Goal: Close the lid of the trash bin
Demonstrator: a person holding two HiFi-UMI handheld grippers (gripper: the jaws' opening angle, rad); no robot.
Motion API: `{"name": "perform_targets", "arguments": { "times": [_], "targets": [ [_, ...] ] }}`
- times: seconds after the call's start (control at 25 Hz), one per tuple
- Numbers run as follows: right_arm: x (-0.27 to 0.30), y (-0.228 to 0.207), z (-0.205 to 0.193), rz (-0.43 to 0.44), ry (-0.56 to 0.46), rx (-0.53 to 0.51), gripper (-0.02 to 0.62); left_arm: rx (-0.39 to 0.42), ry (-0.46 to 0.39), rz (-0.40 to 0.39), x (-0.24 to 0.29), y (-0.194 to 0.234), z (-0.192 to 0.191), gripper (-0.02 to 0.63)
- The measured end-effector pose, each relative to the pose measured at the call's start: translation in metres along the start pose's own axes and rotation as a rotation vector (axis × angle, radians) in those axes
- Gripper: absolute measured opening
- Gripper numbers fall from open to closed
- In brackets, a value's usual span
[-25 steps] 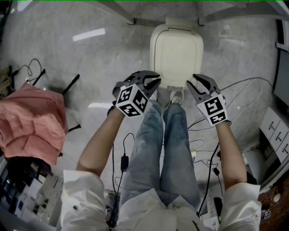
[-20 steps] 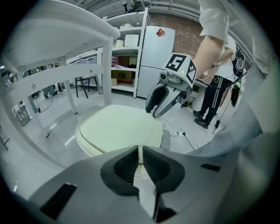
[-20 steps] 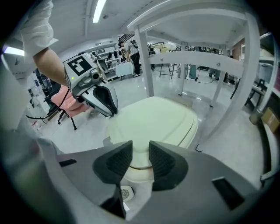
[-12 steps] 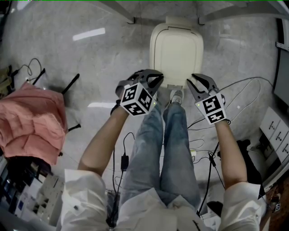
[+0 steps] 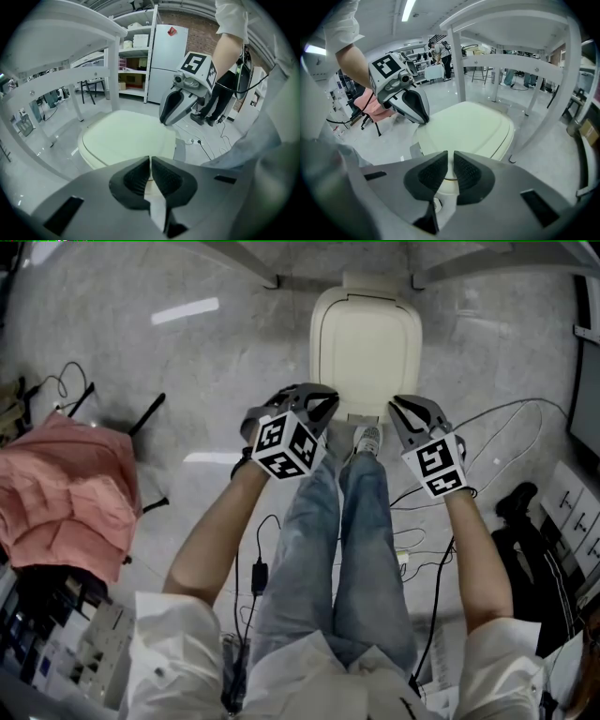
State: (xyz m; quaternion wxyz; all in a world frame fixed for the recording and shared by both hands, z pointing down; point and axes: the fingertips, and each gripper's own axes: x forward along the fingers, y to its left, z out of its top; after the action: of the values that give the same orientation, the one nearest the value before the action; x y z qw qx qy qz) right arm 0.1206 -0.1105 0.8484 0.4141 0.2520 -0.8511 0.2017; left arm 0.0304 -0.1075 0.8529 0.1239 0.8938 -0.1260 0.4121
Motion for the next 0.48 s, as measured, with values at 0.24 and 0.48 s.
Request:
{"name": "perform_targets", "arguments": {
  "times": [0.24, 0.48],
  "targets": [
    [0.0013, 0.0020, -0.0009, -0.002, 0.005, -0.003, 0.041, -0.003, 0.006, 0.003, 0.0011, -0.0004, -0.0012, 0.032],
    [0.0027, 0.0038, -0.0006, -0.005, 0.011, -0.005, 0.031, -0.006, 0.009, 0.007, 0.0019, -0.0004, -0.0028, 0.031]
  ]
}}
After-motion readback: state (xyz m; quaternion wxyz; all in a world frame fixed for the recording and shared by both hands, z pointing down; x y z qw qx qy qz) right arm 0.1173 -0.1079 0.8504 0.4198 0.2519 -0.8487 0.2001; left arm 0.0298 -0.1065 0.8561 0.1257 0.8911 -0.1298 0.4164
